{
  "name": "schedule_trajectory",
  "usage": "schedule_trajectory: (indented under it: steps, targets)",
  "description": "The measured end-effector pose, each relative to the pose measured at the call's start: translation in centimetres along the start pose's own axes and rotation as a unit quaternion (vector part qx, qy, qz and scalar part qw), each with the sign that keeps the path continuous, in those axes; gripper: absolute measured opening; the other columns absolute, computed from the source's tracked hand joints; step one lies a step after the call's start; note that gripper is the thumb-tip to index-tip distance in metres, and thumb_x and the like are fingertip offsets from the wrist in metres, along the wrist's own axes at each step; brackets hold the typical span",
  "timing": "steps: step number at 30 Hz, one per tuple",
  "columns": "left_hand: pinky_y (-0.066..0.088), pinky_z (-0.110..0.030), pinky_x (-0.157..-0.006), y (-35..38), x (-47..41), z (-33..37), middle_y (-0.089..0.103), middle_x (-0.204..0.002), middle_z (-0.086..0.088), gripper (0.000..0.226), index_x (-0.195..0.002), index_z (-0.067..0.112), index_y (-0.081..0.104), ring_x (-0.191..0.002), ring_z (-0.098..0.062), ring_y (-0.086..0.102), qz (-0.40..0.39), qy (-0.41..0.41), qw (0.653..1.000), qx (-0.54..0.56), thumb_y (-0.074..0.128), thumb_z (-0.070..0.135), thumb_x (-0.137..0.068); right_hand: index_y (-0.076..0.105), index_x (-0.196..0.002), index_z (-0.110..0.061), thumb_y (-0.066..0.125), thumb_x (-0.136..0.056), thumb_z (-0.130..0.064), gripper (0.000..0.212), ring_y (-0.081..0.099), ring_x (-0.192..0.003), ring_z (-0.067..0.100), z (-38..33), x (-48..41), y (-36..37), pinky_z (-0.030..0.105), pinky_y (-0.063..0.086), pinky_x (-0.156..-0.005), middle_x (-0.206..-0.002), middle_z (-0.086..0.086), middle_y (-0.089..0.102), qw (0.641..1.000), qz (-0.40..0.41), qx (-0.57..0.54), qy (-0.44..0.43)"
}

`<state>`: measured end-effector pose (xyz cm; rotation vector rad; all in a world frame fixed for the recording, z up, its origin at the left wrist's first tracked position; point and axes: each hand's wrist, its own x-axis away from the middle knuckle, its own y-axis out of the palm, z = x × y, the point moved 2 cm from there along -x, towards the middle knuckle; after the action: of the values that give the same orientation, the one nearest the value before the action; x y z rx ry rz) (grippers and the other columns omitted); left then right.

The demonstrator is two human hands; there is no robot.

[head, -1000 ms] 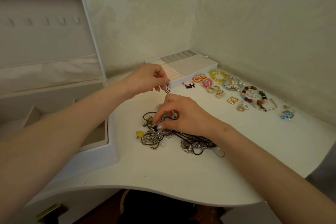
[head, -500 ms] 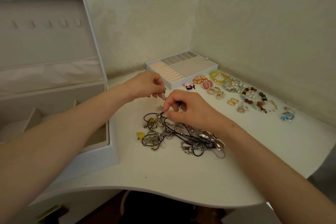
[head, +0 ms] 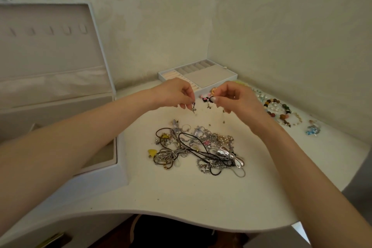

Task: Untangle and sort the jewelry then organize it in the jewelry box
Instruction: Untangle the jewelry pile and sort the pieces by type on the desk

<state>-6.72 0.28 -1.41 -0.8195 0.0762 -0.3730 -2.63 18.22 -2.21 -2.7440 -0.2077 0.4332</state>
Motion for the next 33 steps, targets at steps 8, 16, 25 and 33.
schedule_trajectory:
  steps: [8,16,25,33]
  targets:
    - [0.038,-0.004,-0.042,1.5,-2.9,0.1,0.066,-0.079,-0.004,0.018,-0.076,0.015,0.056,-0.06,-0.003,0.057,0.021,-0.032,0.997,-0.062,0.054,0.004,-0.09,0.062,-0.083,-0.001,0.064,-0.085,0.0,0.003,0.057,-0.051,0.002,1.6,-0.6,-1.9,0.015,0.046,-0.052,-0.065,0.001,0.062,0.997,0.04,0.026,0.053]
    - [0.053,-0.039,-0.082,2.0,-3.2,-0.7,0.062,-0.069,0.005,0.018,-0.077,0.017,0.057,-0.076,-0.015,0.06,0.082,-0.001,0.985,-0.152,0.051,0.004,-0.087,0.057,-0.079,-0.009,0.062,-0.084,0.005,0.016,0.059,-0.051,0.004,1.6,-0.7,-2.5,0.017,0.048,-0.051,-0.075,0.009,0.066,0.995,0.059,0.021,0.072]
    - [0.054,-0.038,-0.083,2.1,-3.4,-1.1,0.061,-0.068,0.006,0.021,-0.075,0.02,0.055,-0.074,-0.013,0.061,0.065,0.016,0.989,-0.135,0.053,0.003,-0.087,0.074,-0.085,-0.008,0.058,-0.084,0.002,0.019,0.06,-0.054,0.009,-0.8,-1.2,-3.7,0.022,0.053,-0.058,-0.068,0.01,0.068,0.985,-0.051,0.147,0.076]
    - [0.054,-0.034,-0.082,2.4,-3.5,-1.0,0.063,-0.07,0.002,0.017,-0.078,0.017,0.056,-0.072,-0.011,0.061,0.051,0.022,0.992,-0.117,0.054,0.003,-0.088,0.072,-0.085,-0.008,0.066,-0.084,-0.003,0.008,0.062,-0.056,0.009,1.4,-3.9,-1.8,0.017,0.051,-0.054,-0.071,0.005,0.067,0.917,-0.219,0.3,0.144]
